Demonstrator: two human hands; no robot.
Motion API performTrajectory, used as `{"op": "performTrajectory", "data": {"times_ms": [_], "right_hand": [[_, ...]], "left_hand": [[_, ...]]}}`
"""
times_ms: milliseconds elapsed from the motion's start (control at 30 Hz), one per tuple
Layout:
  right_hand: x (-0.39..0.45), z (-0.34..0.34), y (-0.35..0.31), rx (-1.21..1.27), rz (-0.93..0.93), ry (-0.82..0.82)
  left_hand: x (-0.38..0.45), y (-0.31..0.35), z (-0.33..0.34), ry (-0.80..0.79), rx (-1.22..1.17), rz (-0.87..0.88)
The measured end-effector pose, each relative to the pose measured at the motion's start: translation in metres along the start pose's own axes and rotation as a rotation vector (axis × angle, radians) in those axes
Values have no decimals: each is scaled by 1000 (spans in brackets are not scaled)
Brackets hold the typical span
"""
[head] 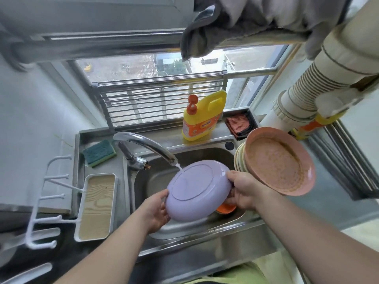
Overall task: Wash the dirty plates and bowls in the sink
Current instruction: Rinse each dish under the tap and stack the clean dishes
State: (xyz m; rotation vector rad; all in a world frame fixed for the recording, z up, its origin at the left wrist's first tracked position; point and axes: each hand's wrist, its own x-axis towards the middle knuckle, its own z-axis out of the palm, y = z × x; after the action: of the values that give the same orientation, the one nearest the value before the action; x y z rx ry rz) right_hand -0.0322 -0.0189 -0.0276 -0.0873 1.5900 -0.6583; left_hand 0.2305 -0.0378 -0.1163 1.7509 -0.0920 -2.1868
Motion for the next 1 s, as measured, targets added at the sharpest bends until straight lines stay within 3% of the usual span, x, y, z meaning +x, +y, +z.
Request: {"op": "performTrajectory", "data": {"times_ms": [167, 333, 400, 533, 633, 767, 933, 1000], "right_hand": [[-6, 17, 8, -8, -110, 72], [-8, 30, -1, -189, -223, 77], [-14, 39, -7, -385, -293, 50], [-7, 55, -13, -1102, -490, 126], [6, 62, -16, -1345, -469, 266], [23, 48, -8, -1323, -410, 323], [26, 14, 9, -1015, -441, 392], [19, 6, 10, -946, -457, 411]], "left_hand": [[-13, 3, -3, -64, -159, -83], [-15, 11, -20, -103, -297, -206], [-16, 11, -27, -142, -341, -214], [-15, 4, -46, -120, -512, -150], [-10, 1, -57, -68, -594, -91], [-5, 7, -53, -50, -428, -26], [2, 9, -20, 116, 170, 58], [4, 8, -6, 125, 278, 111]]}}
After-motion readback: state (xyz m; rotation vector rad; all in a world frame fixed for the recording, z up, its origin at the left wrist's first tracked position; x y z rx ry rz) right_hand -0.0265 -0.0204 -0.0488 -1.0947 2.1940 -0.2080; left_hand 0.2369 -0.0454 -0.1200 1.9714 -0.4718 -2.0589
